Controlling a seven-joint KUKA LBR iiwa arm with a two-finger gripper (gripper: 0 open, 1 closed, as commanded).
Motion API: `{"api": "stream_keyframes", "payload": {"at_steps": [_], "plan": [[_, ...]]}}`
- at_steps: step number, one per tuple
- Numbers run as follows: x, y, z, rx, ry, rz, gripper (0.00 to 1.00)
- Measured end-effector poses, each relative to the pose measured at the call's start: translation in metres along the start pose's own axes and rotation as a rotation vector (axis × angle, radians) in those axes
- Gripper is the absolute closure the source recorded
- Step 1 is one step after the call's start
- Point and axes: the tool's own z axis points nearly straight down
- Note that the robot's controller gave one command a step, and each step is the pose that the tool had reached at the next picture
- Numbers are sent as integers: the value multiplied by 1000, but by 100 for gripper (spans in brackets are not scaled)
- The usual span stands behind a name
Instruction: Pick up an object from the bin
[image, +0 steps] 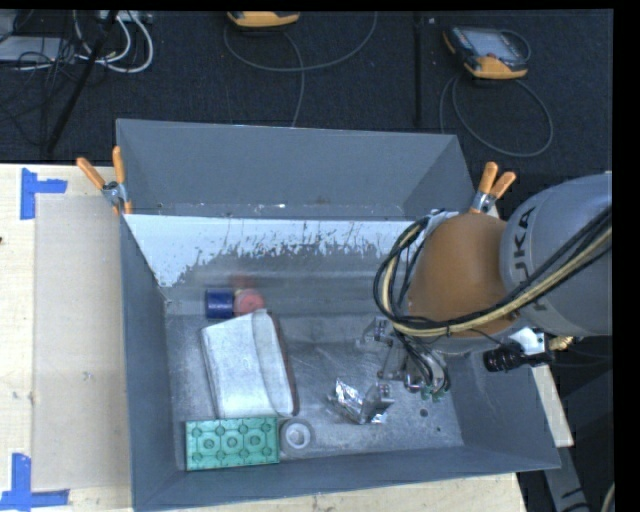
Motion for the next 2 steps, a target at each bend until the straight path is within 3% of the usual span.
{"api": "stream_keyframes", "payload": {"at_steps": [1, 2], "plan": [[36, -8, 48, -3, -8, 94, 0], [34, -8, 47, -1, -2, 92, 0]]}}
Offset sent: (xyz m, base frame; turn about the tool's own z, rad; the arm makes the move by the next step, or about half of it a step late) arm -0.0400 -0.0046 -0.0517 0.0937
